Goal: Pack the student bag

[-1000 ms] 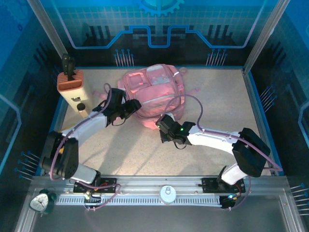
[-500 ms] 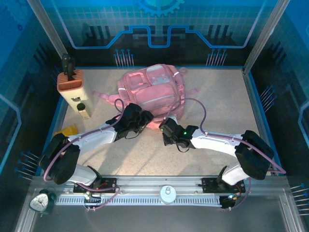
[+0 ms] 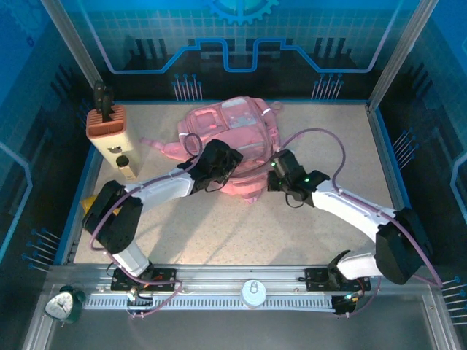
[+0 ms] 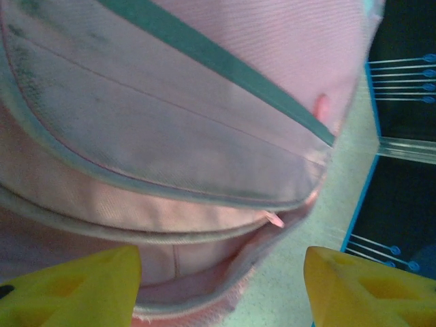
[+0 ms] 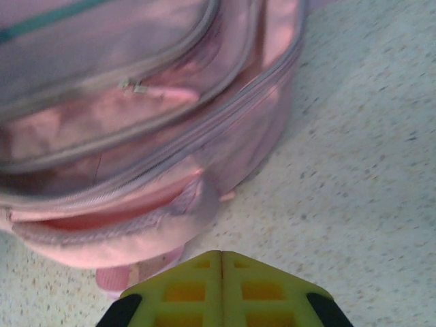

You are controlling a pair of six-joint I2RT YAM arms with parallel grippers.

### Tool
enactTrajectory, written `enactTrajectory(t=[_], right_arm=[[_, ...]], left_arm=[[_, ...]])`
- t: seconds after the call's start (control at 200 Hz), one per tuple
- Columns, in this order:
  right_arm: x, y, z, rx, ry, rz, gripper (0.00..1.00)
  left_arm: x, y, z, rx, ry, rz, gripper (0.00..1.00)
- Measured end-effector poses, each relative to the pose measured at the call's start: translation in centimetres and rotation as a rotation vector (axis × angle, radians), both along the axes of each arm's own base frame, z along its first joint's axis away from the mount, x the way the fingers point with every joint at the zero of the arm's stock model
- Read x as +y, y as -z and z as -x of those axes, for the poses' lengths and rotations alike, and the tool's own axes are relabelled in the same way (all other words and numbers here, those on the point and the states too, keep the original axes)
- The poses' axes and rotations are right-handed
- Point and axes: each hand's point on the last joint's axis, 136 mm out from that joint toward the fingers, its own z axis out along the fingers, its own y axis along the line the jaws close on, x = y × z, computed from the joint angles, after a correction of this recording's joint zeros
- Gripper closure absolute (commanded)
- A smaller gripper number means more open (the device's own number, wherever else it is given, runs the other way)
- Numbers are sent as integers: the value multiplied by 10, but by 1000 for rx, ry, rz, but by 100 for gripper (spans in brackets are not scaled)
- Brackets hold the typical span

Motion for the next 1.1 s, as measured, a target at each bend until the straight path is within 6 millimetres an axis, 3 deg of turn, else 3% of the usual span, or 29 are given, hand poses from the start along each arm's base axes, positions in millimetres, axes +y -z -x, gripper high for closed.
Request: enactTrajectory(t=[0.13,0.275,0.385,0.57,0.775,1.101], right_arm=[[-13,-6,-7,-8,19,-18,100],[-13,-8,-9,-2,-4,-29,98],[-9,-10,-10,-2,-28,-37,90],[3,-6,-15,8,-92,-41,75],[26,-5,-26,11,-199,-56,58],[59,2,-45,-12,-337,-33,39]], left_arm=[[-1,14,-10,46,-46,-25,35],[0,15,-25,59,-101,-55,36],[2,18,-29,80,-124,-85,48],[9,30,-32,120,-150,-98,79],[18,19,-38,90,-159,-66,97],[48,-6,-17,69,-146,20,100]])
